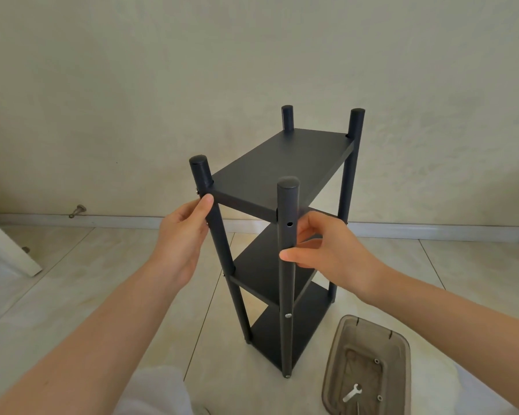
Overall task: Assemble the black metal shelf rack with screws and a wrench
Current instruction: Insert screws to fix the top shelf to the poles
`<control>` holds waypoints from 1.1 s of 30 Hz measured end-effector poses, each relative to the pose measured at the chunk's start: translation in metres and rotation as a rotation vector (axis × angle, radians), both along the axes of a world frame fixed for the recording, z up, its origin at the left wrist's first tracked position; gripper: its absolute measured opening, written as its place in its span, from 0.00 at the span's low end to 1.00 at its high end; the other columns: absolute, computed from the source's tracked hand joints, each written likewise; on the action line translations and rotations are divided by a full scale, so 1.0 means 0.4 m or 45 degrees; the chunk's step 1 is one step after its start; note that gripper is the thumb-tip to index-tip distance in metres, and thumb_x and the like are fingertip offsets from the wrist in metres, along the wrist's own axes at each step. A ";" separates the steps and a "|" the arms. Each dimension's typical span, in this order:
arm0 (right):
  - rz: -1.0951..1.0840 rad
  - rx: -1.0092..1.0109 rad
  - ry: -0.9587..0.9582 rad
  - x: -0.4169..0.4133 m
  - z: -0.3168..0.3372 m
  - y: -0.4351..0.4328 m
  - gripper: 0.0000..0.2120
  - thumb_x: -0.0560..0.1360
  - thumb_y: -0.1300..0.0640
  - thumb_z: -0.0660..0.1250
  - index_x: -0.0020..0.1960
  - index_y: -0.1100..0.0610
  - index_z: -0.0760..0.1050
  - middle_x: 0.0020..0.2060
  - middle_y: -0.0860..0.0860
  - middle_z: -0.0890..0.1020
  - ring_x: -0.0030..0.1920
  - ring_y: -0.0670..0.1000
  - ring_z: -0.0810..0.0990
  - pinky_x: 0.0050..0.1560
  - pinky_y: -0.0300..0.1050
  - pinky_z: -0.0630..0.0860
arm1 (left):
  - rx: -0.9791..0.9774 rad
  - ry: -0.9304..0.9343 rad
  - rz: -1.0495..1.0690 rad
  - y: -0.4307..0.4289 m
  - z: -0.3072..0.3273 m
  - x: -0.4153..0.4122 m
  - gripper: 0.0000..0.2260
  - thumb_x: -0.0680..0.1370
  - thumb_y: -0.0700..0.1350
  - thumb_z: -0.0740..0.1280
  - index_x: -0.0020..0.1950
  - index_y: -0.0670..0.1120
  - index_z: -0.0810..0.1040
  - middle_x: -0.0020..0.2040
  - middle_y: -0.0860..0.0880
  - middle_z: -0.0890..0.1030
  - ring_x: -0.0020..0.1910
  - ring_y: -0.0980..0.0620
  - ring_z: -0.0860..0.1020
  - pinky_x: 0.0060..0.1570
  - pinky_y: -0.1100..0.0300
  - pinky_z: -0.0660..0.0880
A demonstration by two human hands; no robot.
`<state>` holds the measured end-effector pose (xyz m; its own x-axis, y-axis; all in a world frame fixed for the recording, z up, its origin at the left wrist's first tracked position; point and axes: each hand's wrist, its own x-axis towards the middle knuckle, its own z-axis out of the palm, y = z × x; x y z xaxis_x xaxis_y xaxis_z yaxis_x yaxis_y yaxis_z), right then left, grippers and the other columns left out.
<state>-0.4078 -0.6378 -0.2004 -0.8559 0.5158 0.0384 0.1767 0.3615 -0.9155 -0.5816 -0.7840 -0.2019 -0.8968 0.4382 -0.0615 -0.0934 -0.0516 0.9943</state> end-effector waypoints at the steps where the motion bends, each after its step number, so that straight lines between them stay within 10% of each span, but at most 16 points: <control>1: -0.006 -0.018 0.003 -0.001 -0.002 0.000 0.12 0.71 0.56 0.76 0.48 0.50 0.75 0.43 0.46 0.80 0.47 0.49 0.82 0.55 0.50 0.81 | -0.015 -0.020 0.072 0.000 0.002 0.006 0.14 0.79 0.50 0.70 0.62 0.46 0.79 0.59 0.51 0.83 0.61 0.53 0.79 0.71 0.53 0.70; 7: -0.016 -0.136 0.022 -0.012 -0.009 0.003 0.09 0.71 0.53 0.76 0.48 0.49 0.77 0.45 0.46 0.81 0.47 0.49 0.83 0.47 0.43 0.83 | -0.018 0.006 0.284 0.007 0.006 0.100 0.16 0.73 0.53 0.76 0.53 0.46 0.78 0.47 0.50 0.82 0.44 0.53 0.83 0.44 0.62 0.79; 14: 0.021 -0.115 0.058 -0.018 -0.005 0.005 0.09 0.69 0.54 0.78 0.46 0.52 0.80 0.40 0.46 0.83 0.43 0.47 0.84 0.44 0.43 0.84 | 0.267 -0.297 -0.536 0.046 0.010 0.144 0.24 0.77 0.58 0.65 0.66 0.43 0.77 0.62 0.44 0.83 0.62 0.48 0.81 0.57 0.57 0.80; 33: -0.048 0.061 0.008 -0.053 -0.016 -0.018 0.14 0.65 0.45 0.79 0.41 0.47 0.75 0.35 0.43 0.78 0.35 0.43 0.77 0.35 0.33 0.70 | 0.378 -0.378 -0.417 0.060 -0.009 0.107 0.19 0.78 0.56 0.66 0.63 0.45 0.79 0.56 0.44 0.84 0.57 0.45 0.84 0.47 0.54 0.82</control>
<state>-0.4291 -0.6449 -0.2068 -0.8357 0.5449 0.0690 0.1854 0.3982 -0.8983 -0.5387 -0.7599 -0.2053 -0.6729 0.7295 -0.1226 -0.4268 -0.2475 0.8698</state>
